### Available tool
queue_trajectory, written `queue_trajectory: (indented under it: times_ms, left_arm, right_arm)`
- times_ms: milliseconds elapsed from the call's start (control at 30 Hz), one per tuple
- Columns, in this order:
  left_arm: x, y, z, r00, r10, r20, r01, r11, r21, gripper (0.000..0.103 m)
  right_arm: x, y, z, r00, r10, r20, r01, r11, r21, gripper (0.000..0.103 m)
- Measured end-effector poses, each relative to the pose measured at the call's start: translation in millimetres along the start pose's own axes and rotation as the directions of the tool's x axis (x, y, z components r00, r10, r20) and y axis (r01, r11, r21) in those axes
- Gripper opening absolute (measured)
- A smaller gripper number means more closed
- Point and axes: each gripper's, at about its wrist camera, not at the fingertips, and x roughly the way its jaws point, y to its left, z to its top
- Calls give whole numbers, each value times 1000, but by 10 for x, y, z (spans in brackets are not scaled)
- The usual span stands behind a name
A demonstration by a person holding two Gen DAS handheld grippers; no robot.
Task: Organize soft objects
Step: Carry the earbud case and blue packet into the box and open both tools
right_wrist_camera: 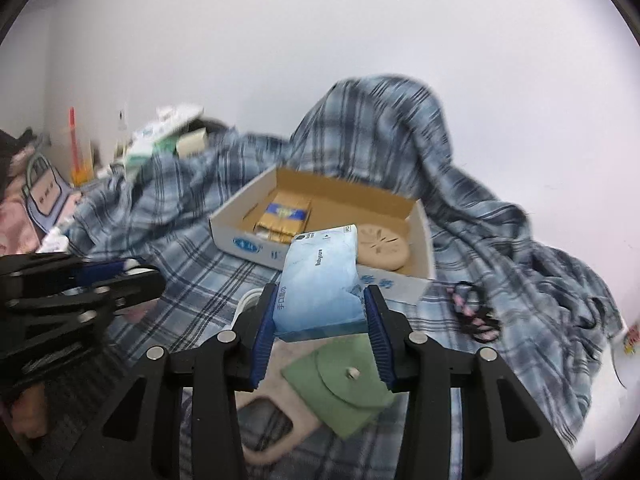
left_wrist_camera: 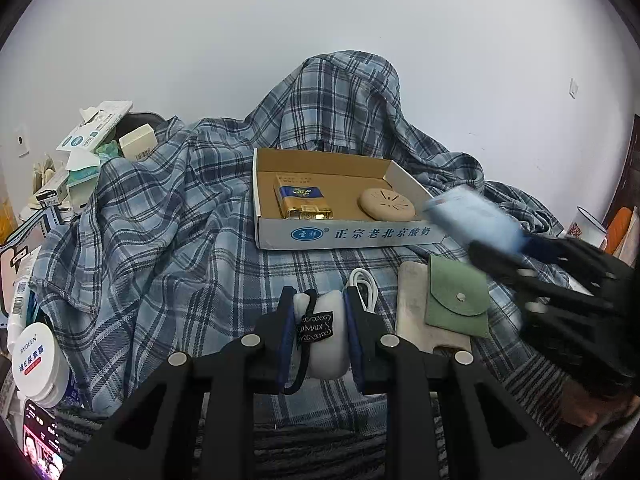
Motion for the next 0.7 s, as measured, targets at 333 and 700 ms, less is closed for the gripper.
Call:
queue_trajectory:
  times_ms: [333,700]
  left_arm:
    - [-30,-5,-7,1000,6,13,-6,1000,6,25]
    - [-141,-67,12,998,58,29,-59,998,30,25]
  right_arm:
    - [-306,-131,-174,991,-69,112,66,997,36,42]
    - [-349,-129,-199,990,-43,133,39,999,32,42]
